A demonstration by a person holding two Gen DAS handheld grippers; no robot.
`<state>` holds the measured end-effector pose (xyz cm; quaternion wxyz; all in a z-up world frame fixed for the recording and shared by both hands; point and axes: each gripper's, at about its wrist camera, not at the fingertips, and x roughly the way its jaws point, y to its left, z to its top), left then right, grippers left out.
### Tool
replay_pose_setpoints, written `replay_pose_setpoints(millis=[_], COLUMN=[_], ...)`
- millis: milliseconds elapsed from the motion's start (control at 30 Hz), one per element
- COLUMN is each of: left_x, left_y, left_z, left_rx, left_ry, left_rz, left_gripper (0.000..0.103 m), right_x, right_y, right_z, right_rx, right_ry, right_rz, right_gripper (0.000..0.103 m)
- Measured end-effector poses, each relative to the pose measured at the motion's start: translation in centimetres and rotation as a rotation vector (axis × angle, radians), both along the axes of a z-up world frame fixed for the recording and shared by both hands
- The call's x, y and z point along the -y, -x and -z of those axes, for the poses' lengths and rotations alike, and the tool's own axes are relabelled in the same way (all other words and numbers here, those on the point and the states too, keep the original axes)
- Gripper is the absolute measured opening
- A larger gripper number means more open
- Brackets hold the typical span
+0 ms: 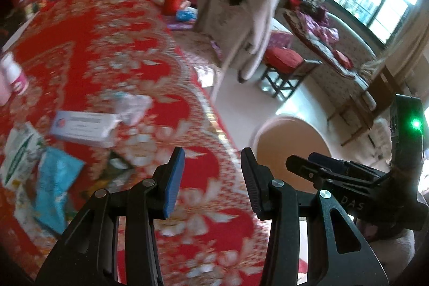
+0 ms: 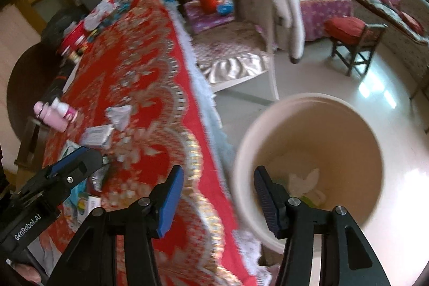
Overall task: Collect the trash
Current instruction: 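Move both tools back over the table toward the remaining items, then grasp the white sponge with the left tool while the right tool grasps a tissue wrapper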
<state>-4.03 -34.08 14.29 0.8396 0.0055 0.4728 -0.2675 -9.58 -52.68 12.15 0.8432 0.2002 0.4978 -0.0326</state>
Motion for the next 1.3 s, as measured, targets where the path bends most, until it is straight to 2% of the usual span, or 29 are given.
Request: replay_pose_setpoints(millis=[467,800,1033,1100,1300], left_x=[-14.4,-25.3,-29.4,-29.8,-30.4], left_y=[-2.7,-5.1,-8.4,-9.5,-12.4], left_z=[0.2,0.9,2.3,3.1,5.4], left_rx=[-0.019,-0.05,-0.096,-0.109,-0.153], left_ry=[-0.03,-0.027,-0.042,-0.051,-0.079], left_rz=[-0.283,-0.453,-0.473,-0.455,-0.399], left_gripper=[0.041,0.041,0.042,0.045,0.045], right_x=[-11.1,-14.7,-15.7,-15.9,-15.6], right_y=[-5.9,-10.7,-12.8,-13.4,-14.8], right_z=[0.8,2.0,2.7,2.7,3.2], right_rx=[-0.002,-0.025,-0.052,-0.054,-0.06], right_ry=[-0.018,0.016,0.01,0.012,0.01], right_rz=[-0.238,-0.254,-0.235,-0.23,-0.199], right_gripper=[0.057,0.057,0.06,0.064,0.065])
